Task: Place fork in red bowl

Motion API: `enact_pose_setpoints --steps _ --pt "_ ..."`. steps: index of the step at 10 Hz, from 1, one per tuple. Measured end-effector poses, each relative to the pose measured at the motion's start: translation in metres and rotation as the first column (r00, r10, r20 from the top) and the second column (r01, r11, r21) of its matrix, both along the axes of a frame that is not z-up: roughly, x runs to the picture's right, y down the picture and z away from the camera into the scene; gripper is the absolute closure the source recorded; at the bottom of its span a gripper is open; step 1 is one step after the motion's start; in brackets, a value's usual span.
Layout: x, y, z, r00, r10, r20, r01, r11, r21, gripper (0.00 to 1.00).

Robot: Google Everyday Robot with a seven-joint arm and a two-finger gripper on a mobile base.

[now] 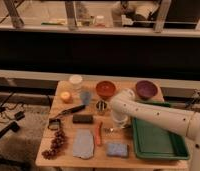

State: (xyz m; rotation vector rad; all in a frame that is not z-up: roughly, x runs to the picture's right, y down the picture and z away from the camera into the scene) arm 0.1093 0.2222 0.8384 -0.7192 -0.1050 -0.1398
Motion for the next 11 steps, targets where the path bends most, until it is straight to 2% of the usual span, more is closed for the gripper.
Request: enact_pose_setpoints --steps 5,9,11 --pt "-0.005 -0.012 -0.011 0.998 0.034 0.044 -0.035 0.9992 0.021 0.86" --pt "-0.021 -0.021 -0.02 0.993 0.054 0.1 -0.056 0.9983 0.013 0.86" --pt "-0.035 -0.031 -0.032 0.988 0.058 0.141 -0.061 0.998 0.017 0.86"
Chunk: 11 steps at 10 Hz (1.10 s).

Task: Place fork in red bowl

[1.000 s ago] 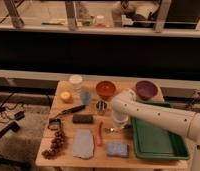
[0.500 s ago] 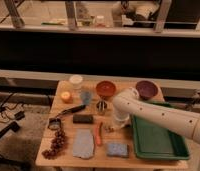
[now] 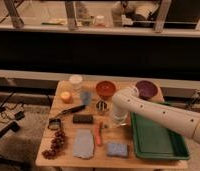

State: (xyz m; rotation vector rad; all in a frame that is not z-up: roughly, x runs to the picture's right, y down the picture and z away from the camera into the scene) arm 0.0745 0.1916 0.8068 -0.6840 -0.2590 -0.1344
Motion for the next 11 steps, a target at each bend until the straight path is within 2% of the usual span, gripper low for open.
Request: enact_pose_setpoints --steps 2,6,9,11 --pt "-0.018 -0.02 -0.016 0.999 -0.011 0.048 0.01 0.9998 0.02 0.86" --pt "-0.04 -0.056 -0.029 0.992 -0.032 0.122 0.024 0.9975 0.067 0.86" --pt "-0.053 -0.084 -0.023 0.985 -0.073 0.154 0.059 0.9936 0.097 0.86" --pt "-0.055 -0.104 -0.01 0.984 -0.101 0.144 0.085 0.9898 0.114 0.86"
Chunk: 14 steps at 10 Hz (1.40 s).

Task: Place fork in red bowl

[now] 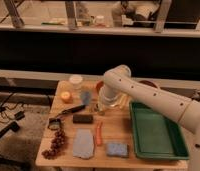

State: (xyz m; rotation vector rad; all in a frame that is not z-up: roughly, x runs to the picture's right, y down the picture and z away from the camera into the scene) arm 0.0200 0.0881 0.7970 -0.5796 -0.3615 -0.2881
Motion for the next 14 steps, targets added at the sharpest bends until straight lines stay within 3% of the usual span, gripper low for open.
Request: enact_pose_setpoints --steps 9,14 --pt "0.002 -0.003 0.003 1.0 -0.003 -0.006 0.003 1.0 0.003 0.86" --pt "0.023 -0.014 0.016 0.994 0.094 -0.058 -0.092 0.9953 0.029 0.86"
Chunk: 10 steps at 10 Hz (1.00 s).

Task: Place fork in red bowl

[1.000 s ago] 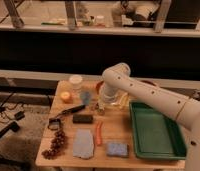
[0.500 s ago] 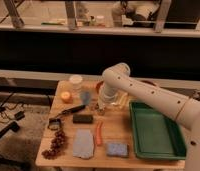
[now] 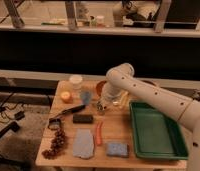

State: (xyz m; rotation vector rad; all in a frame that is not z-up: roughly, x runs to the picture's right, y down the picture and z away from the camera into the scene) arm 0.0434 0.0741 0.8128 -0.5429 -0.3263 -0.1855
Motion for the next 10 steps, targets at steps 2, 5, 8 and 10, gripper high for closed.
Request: enact_pose_setpoints --steps 2,5,8,10 --pt "0.015 -0.002 0.002 0.999 0.031 -0.025 -0.031 0.9995 0.004 0.86" --pt "0.033 -0.008 0.005 0.997 0.057 -0.054 -0.056 0.9983 0.018 0.86" --pt "0.046 -0.019 0.013 0.994 0.074 -0.079 -0.071 0.9969 0.032 0.86" --pt "0.06 -0.03 0.023 0.991 0.09 -0.1 -0.086 0.9952 0.048 0.86"
